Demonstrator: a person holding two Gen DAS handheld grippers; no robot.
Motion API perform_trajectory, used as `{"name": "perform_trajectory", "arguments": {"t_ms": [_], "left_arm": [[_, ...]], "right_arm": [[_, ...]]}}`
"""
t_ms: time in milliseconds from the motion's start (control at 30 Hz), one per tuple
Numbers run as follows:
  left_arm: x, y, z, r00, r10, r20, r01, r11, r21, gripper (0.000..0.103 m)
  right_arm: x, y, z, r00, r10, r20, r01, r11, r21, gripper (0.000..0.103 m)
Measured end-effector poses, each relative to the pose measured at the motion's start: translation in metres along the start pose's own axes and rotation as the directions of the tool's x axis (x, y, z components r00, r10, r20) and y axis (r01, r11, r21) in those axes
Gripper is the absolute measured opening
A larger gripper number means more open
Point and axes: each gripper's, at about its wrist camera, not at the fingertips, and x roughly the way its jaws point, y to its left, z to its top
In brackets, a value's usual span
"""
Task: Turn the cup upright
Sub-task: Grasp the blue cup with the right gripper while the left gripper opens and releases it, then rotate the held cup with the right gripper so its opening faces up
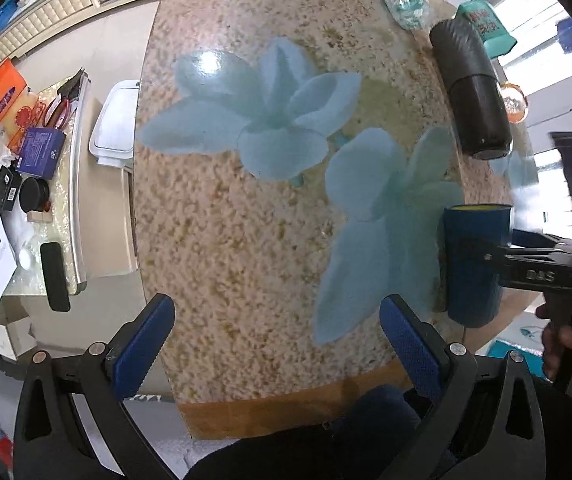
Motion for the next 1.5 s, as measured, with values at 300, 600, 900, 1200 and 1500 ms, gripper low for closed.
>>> {"name": "perform_trajectory", "arguments": {"t_ms": [300,600,900,1200,1500], "left_arm": [[0.004,0.015,-0.001,1.0,-0.013,-0.009,0.013,0.999,-0.05,0.103],[0.003,0.016,-0.003,1.0,-0.002,-0.015,0.002,0.999,-0.053,0.103],[0.003,0.009,-0.009,1.0,0.003,-0.012,-0.004,0.998,-0.055,0.103],[-0.006,-0.005,-0.014,0.999,0.045,0.001,-0.045,0.999,-0.006,0.103],[-0.022,-0.009,-0.016,0.998,0.018,0.059,-0.018,1.0,0.009,0.103]], "right_arm": [[0.021,0.008,0.007,0.999,-0.002,-0.039,0.002,1.0,-0.014,0.071],[-0.001,-0.005,-0.001,0.996,0.084,0.032,-0.085,0.996,0.03,0.07],[-0.046,-0.014,-0.023,0.976,0.078,0.201,-0.077,0.997,-0.016,0.07],[-0.065,-0.018,-0.031,0.918,0.028,0.395,0.021,0.993,-0.118,0.07],[-0.037,-0.016,-0.038,0.887,-0.004,0.461,0.075,0.988,-0.135,0.069]]}}
